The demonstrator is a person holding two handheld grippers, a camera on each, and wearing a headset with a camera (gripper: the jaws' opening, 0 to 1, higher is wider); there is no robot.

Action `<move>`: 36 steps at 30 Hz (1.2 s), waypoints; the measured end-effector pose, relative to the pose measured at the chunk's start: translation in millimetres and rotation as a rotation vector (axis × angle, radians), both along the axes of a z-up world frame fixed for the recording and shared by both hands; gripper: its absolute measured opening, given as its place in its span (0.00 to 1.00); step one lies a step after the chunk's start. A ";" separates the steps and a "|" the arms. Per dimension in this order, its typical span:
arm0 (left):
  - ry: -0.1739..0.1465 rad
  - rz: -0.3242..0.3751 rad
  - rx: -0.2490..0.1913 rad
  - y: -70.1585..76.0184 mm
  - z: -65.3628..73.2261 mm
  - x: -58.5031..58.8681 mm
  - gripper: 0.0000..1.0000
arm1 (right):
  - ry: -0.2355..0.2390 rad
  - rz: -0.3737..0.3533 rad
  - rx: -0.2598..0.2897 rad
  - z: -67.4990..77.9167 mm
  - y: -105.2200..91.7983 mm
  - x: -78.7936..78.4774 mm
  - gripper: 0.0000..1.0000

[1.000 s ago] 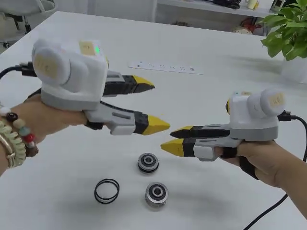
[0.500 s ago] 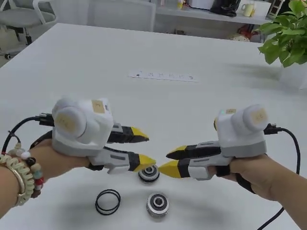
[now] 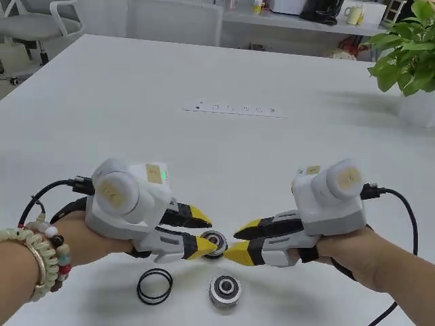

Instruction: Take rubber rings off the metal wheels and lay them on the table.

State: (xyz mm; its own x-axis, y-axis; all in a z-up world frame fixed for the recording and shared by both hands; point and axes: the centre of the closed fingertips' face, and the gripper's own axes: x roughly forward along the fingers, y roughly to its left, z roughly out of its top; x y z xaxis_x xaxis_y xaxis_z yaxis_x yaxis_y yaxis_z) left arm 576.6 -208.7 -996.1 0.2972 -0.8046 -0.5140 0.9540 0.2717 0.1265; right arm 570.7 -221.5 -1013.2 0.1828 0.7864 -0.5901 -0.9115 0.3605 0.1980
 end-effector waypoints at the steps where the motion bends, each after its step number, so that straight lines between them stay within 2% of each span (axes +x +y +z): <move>1: 0.004 0.003 -0.001 -0.4 -0.7 0.3 0.19 | 0.000 0.001 -0.004 -0.9 0.2 -0.1 0.23; 4: 0.022 -0.010 0.011 -1.8 -5.6 -3.7 0.16 | 0.004 0.009 -0.008 -2.3 1.0 -1.8 0.23; 5: 0.020 -0.013 -0.005 -3.4 -3.6 -4.3 0.15 | 0.004 0.013 -0.010 -2.6 1.4 -2.6 0.23; 7: 0.019 0.004 0.013 -0.6 -5.5 -2.1 0.13 | 0.001 0.019 -0.013 -3.0 2.0 -3.2 0.22; 9: 0.024 0.004 0.012 -0.9 -5.9 -1.8 0.15 | -0.001 0.021 -0.014 -2.9 2.5 -3.9 0.22; 10: 0.049 0.018 0.000 -0.4 -7.4 -1.7 0.14 | 0.000 0.021 -0.014 -2.9 2.7 -4.1 0.22; 12: 0.071 0.029 -0.024 0.3 -7.6 -1.1 0.14 | -0.004 0.020 -0.017 -3.3 2.9 -3.9 0.22; 14: 0.060 0.020 -0.023 0.7 -7.8 -2.0 0.14 | -0.003 0.019 -0.018 -4.0 2.8 -3.6 0.22; 20: 0.064 0.020 -0.028 -0.8 -7.5 -2.1 0.14 | -0.011 0.014 -0.021 -5.3 5.9 -3.1 0.21; 24: 0.054 0.011 -0.029 -4.3 -7.8 -2.9 0.14 | -0.023 0.029 -0.041 -9.8 8.2 -4.6 0.22; 36: 0.050 0.012 -0.040 -5.9 -7.4 -2.9 0.14 | -0.042 0.048 -0.055 -8.3 6.3 -3.9 0.20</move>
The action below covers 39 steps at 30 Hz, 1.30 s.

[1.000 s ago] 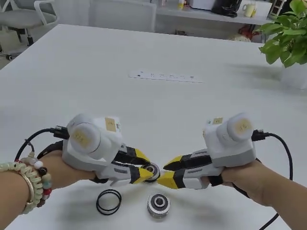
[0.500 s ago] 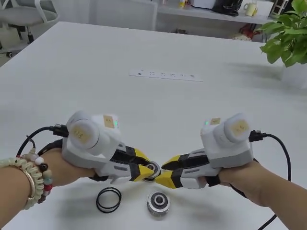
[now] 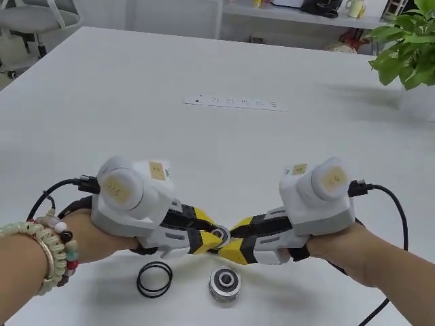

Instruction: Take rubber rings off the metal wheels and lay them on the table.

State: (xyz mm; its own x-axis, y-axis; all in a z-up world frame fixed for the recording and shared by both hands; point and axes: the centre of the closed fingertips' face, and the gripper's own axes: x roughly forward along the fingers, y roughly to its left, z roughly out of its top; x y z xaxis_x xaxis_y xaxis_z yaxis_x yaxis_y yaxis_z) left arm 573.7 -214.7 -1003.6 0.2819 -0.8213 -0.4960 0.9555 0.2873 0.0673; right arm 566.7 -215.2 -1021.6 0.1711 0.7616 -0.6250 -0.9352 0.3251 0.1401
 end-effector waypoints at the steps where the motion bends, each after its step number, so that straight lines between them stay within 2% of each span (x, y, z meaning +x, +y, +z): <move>1: 0.000 0.000 0.000 0.0 -0.1 0.1 0.14 | 0.000 0.004 -0.001 0.3 -1.1 -0.3 0.19; 8: -0.001 0.002 0.001 -0.1 -0.2 0.4 0.14 | -0.003 0.007 -0.007 0.5 -2.2 -1.0 0.16; 11: -0.001 0.003 0.001 -0.1 -0.2 0.3 0.14 | -0.004 -0.001 -0.007 0.1 -1.0 -0.6 0.26; 17: -0.001 0.003 0.000 -0.3 0.0 0.2 0.14 | -0.042 0.023 -0.033 -1.6 5.0 -1.6 0.26; 24: -0.002 0.004 -0.002 -0.6 0.3 0.3 0.14 | -0.069 0.018 -0.022 2.7 6.6 2.6 0.24; 26: -0.002 0.004 -0.003 -0.7 0.3 0.3 0.14 | -0.074 0.025 -0.027 1.9 5.9 2.5 0.24; 27: -0.003 0.003 -0.001 -0.8 0.3 0.2 0.14 | -0.086 0.041 -0.051 -0.4 3.2 2.3 0.23; 39: -0.005 0.001 0.001 -1.3 0.5 0.5 0.14 | -0.056 0.038 -0.047 0.3 -3.1 0.0 0.16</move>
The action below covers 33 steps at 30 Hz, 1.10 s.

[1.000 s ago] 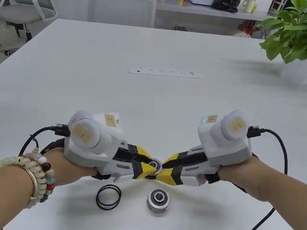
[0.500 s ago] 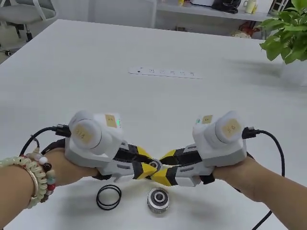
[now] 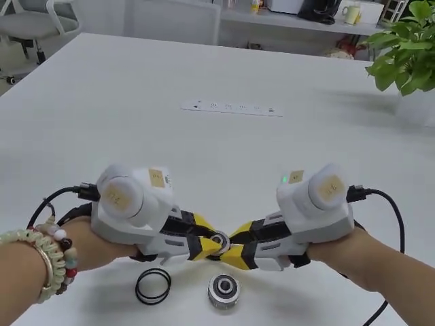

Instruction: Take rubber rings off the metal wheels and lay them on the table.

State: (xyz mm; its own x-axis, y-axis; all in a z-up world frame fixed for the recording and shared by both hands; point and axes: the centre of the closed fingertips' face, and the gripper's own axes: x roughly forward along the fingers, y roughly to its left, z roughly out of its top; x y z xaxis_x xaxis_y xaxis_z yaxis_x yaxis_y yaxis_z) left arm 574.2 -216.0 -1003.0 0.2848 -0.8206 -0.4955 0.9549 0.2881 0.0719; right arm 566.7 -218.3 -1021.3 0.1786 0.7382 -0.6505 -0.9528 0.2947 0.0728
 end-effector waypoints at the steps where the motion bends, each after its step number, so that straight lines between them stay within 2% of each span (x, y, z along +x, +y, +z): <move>1: 0.000 0.001 0.000 0.0 0.0 0.0 0.14 | 0.001 -0.001 -0.001 -0.1 -0.4 -0.1 0.15; 5: 0.000 0.002 0.000 0.0 0.1 0.2 0.14 | -0.012 0.005 -0.019 -2.3 -4.4 1.1 0.06; 7: 0.001 0.003 0.000 0.0 0.0 0.2 0.14 | 0.001 -0.004 -0.010 -2.1 -4.4 1.4 0.06; 20: -0.002 0.008 0.001 0.6 0.1 0.7 0.14 | -0.003 -0.034 -0.024 -1.4 -6.4 6.0 0.00; 22: -0.003 0.011 0.001 0.8 0.0 1.1 0.14 | 0.057 -0.106 -0.006 0.0 -8.3 9.5 0.00; 24: -0.004 0.011 0.001 0.7 0.0 1.3 0.14 | 0.081 -0.127 0.011 1.1 -9.5 11.3 0.00; 27: -0.004 0.012 0.001 0.4 -0.1 1.2 0.14 | 0.164 -0.194 0.041 3.2 -10.2 10.9 0.00; 28: -0.001 0.015 -0.002 0.3 -0.1 1.3 0.14 | 0.208 -0.229 0.058 3.9 -10.5 11.0 0.00; 30: 0.014 0.029 -0.015 -0.2 -0.1 1.3 0.14 | 0.252 -0.256 0.078 4.5 -11.8 11.7 0.00; 31: 0.014 0.027 -0.018 -0.4 -0.1 1.4 0.14 | 0.259 -0.264 0.087 4.7 -12.9 12.7 0.00; 33: 0.012 0.023 -0.022 -0.9 -0.4 1.0 0.14 | 0.316 -0.295 0.114 5.5 -14.1 12.0 0.00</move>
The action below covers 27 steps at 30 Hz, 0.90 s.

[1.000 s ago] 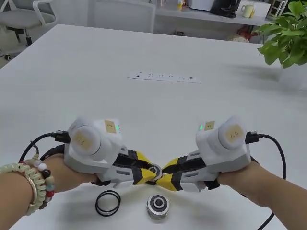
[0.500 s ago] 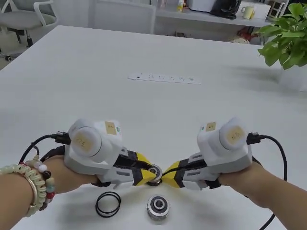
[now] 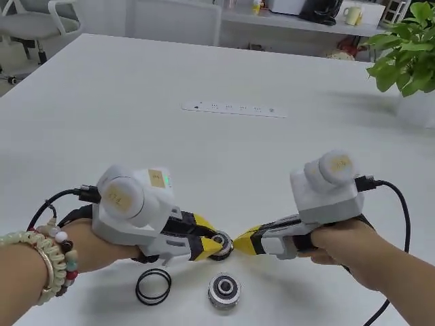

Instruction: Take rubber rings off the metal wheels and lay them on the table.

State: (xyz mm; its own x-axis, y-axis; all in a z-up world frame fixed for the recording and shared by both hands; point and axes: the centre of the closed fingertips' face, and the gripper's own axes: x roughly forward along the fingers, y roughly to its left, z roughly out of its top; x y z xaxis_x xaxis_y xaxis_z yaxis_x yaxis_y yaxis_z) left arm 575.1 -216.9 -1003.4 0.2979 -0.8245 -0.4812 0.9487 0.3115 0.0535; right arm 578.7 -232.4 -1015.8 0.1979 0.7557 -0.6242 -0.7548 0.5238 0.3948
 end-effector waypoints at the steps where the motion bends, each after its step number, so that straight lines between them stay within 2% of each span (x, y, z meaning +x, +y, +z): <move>1: -0.001 0.000 0.000 -0.3 0.1 -0.2 0.14 | -0.001 -0.006 0.008 0.3 -1.0 1.2 0.00; 2: -0.001 0.001 -0.001 -0.8 0.2 -0.2 0.14 | 0.007 -0.014 0.016 0.9 -0.8 1.3 0.00; 3: 0.000 0.002 -0.003 -1.0 0.0 0.0 0.14 | 0.047 -0.043 0.055 4.1 1.9 0.7 0.00; 4: 0.001 0.004 -0.003 -1.1 -0.1 0.1 0.14 | 0.068 -0.060 0.092 7.6 4.1 1.7 0.00; 5: 0.000 0.003 -0.002 -1.2 0.0 0.0 0.14 | 0.103 -0.071 0.102 7.0 3.2 0.2 0.00; 6: 0.000 0.001 -0.003 -1.3 0.0 -0.1 0.14 | 0.094 -0.073 0.096 4.6 1.2 1.8 0.00; 8: -0.004 -0.006 -0.001 -1.6 0.0 -0.4 0.14 | 0.124 -0.086 0.122 5.5 2.0 0.1 0.00; 20: 0.008 -0.004 -0.004 -1.9 0.0 -0.4 0.14 | 0.162 -0.103 0.157 7.9 5.4 -2.0 0.00; 27: 0.010 0.001 -0.001 -1.9 0.0 -0.5 0.14 | 0.160 -0.091 0.165 10.4 9.3 -4.4 0.00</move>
